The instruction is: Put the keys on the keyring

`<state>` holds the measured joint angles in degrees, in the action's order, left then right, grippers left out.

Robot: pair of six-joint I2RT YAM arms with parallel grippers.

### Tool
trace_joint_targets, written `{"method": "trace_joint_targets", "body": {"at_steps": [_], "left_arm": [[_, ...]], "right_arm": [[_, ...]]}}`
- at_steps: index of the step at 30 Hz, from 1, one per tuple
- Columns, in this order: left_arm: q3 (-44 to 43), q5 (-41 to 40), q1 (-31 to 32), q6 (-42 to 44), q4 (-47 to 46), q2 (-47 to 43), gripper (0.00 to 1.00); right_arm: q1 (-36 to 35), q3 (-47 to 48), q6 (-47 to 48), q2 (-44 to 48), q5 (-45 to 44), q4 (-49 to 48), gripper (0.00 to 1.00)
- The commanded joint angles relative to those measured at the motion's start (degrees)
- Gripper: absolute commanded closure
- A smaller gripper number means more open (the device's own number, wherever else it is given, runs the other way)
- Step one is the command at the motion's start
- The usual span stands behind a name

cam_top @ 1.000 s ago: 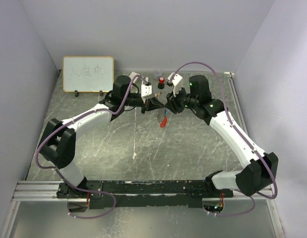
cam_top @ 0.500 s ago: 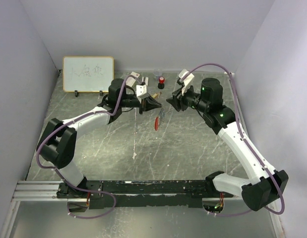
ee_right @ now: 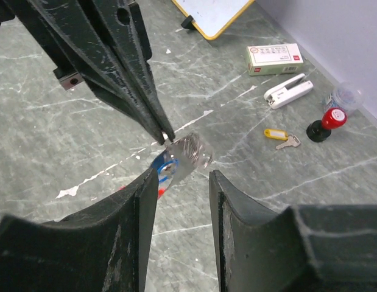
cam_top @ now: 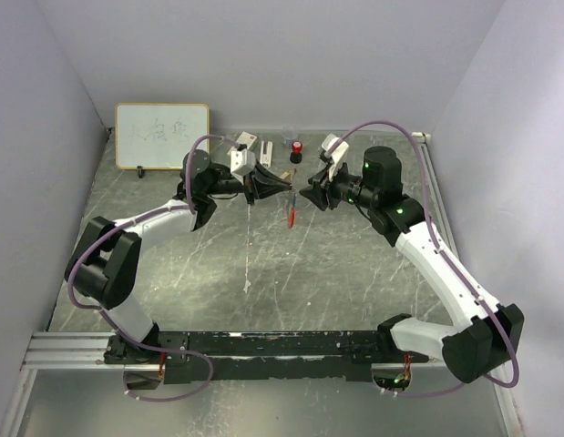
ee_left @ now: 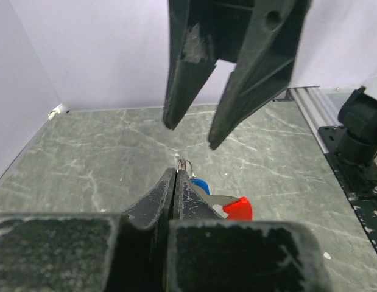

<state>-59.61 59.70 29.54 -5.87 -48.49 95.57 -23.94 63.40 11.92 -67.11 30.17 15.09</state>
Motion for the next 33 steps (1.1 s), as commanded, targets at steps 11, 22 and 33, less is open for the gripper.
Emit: {"method": "trace_joint_targets", "body": {"at_steps": [11,22,33], "left_arm": [[4.13,2.95,-0.67,-20.18,-29.84,0.72,0.93],[3.98,2.18,-0.71,-21.5,-31.66,2.04,0.93],[3.73,1.64,-0.98,-23.13,-33.19,2.76,0.93]], "right_arm": [[0.21,-0.64,-1.15,-1.59,4.59,-5.82,0.67],[0.22,-1.14,-0.7,0.05,6.34,-6.5,0.69],[0.21,-1.82,0.9,1.77,9.67,-6.66,0.67]]}}
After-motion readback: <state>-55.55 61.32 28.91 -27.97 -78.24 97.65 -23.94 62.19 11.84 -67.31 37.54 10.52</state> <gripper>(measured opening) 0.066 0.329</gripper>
